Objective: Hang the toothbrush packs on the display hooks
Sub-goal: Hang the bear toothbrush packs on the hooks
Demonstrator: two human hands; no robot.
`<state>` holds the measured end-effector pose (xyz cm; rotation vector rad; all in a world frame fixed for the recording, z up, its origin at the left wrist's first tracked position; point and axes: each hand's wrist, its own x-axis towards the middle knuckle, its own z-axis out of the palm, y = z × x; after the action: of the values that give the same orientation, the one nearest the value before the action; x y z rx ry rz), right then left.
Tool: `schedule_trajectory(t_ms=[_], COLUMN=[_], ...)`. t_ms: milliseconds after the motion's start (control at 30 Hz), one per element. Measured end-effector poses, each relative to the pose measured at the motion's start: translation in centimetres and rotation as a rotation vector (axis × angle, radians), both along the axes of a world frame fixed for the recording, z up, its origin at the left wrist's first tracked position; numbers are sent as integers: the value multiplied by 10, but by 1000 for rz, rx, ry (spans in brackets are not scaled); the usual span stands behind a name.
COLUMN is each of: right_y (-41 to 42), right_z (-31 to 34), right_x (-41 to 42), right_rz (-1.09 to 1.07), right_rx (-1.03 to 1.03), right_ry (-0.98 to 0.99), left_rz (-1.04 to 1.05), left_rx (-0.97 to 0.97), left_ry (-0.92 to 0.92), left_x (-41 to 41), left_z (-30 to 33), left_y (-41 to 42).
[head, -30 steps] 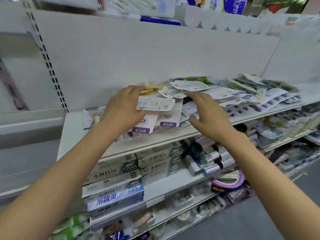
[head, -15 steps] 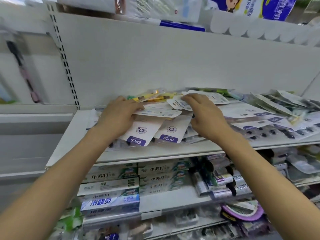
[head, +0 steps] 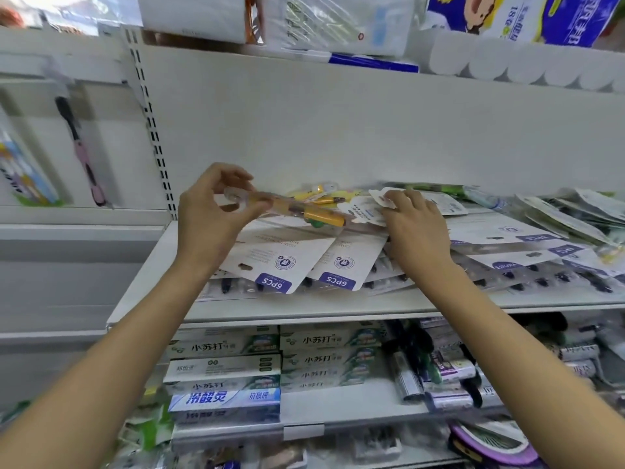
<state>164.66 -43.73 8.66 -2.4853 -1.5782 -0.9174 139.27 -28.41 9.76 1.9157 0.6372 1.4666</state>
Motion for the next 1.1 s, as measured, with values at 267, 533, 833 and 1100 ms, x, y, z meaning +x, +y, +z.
schedule_trajectory(t_ms=[267, 533, 833, 1100], right_y=[-1, 7, 20, 37], right_z=[12, 39, 48, 65], right_x=[5, -8, -21, -47], right_rz=[-52, 75, 385, 570], right_rx=[125, 491, 734, 748], right_ry=[15, 308, 622, 778], left_rz=[37, -163, -77, 12], left_rx=[-53, -81, -148, -304], left_ry=[-86, 218, 173, -277], left_x=[-8, -6, -14, -36], left_z=[1, -13, -12, 23], left_y=[6, 13, 24, 20])
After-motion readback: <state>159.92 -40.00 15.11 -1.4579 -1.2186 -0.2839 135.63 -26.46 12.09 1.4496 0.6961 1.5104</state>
